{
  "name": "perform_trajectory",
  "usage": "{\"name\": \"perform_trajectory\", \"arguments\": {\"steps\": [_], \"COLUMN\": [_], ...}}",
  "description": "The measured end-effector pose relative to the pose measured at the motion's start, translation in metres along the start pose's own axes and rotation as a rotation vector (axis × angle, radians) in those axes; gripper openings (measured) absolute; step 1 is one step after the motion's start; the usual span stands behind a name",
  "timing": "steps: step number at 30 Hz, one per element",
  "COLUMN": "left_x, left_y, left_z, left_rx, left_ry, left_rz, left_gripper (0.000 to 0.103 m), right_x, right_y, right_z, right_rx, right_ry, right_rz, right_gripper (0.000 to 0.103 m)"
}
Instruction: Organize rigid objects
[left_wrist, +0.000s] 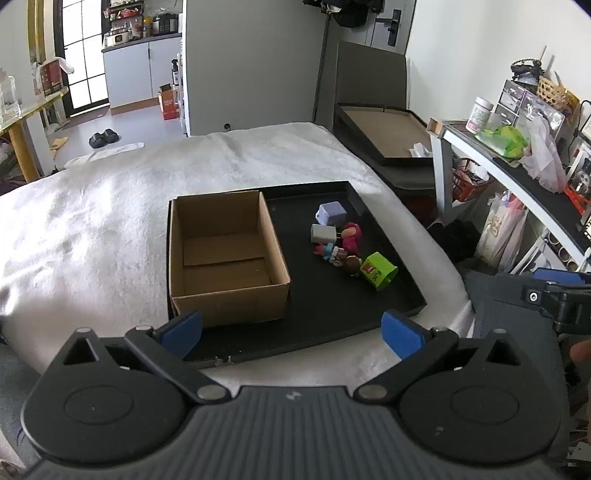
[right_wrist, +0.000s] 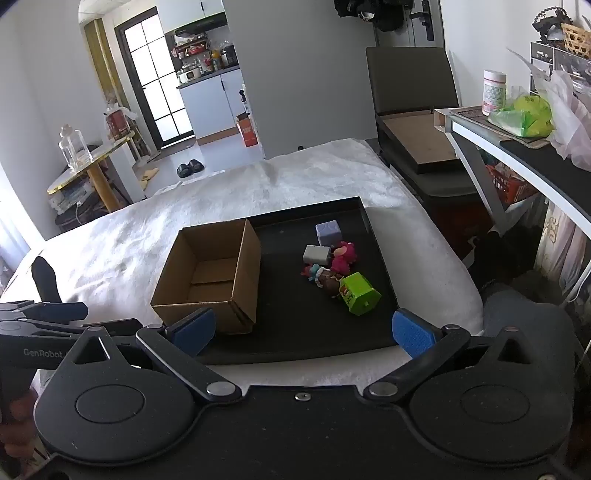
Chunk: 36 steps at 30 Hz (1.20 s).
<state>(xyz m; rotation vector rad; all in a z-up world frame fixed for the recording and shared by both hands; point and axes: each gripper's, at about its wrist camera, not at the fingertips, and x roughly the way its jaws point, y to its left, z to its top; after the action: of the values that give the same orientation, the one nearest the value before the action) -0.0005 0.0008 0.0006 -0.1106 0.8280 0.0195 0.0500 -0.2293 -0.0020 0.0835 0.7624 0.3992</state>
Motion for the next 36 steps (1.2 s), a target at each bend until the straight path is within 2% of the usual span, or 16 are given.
{"name": "perform_trajectory", "arguments": {"steps": [7,8,10,22,36], "left_x": [0.000,-0.001,-0.003,-0.011,-0.012], "left_y": [0.003,-0.001,0.000,0.000,0.003], "left_z": [0.002,0.002,0.003,0.001,0.002], "left_rx": [0.011,0.012,-0.002,0.002,0.000], "left_ry": [-0.001,-0.013,-0.030,-0.059,-0.052], "left_rz": [-0.021,0.005,0.002,-0.035,-0.041], "left_gripper": [0.103,0.103,0.103,0.102,0.102], "right_x": [0.001,0.000,-0.002,-0.002,-0.002], "right_y": [0.001,0.001,0.000,0.000,0.000], "right_z": [-0.001,0.000,0.000,0.000,0.002], "right_rx": [-0.010,-0.009,-0.006,-0.002,-0.007], "right_ry": [-0.002,-0.003,-0.009,-0.010,-0.014], "right_rz": [-0.003,-0.001,0.003,0.000,0.001], "right_gripper": [0.103,0.103,0.103,0.103,0.103]}}
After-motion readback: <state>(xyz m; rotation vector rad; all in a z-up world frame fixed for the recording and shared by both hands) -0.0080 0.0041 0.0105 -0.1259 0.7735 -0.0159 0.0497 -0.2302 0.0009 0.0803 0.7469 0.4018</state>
